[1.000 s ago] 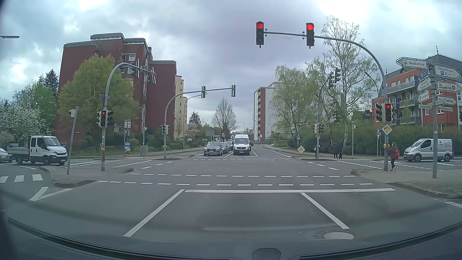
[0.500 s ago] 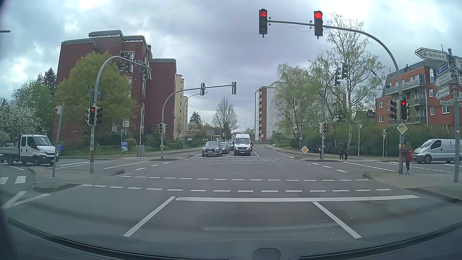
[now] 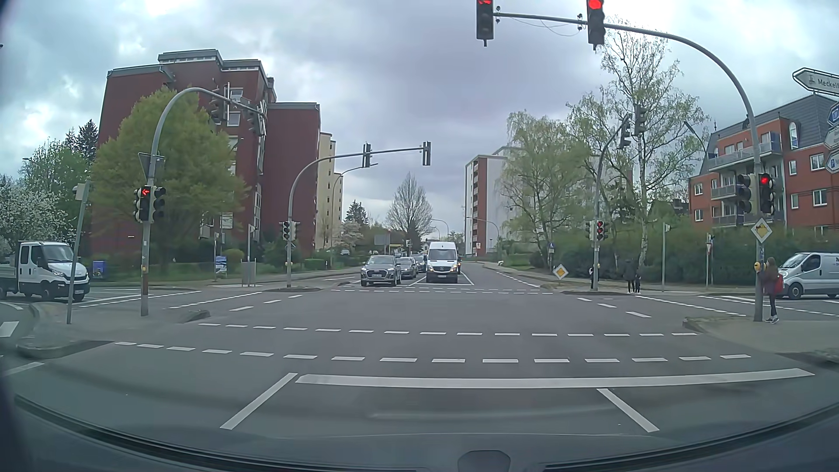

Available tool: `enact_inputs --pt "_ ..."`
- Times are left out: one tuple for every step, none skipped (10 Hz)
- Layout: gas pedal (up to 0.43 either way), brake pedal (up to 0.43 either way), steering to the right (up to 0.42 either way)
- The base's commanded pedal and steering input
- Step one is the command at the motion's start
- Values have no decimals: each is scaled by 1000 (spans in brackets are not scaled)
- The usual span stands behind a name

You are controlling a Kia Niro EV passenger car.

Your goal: Follow the waypoints while adhering to traffic rules and regulations

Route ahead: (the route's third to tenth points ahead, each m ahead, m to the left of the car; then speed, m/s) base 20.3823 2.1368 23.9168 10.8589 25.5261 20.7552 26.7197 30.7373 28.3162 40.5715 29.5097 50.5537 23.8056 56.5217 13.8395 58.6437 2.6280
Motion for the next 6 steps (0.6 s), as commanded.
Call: enact_inputs --pt "0 177 -10" --pt "0 207 -10" --pt "0 232 -10" --pt "0 232 -10" --pt "0 232 -10" --pt "0 232 -10"
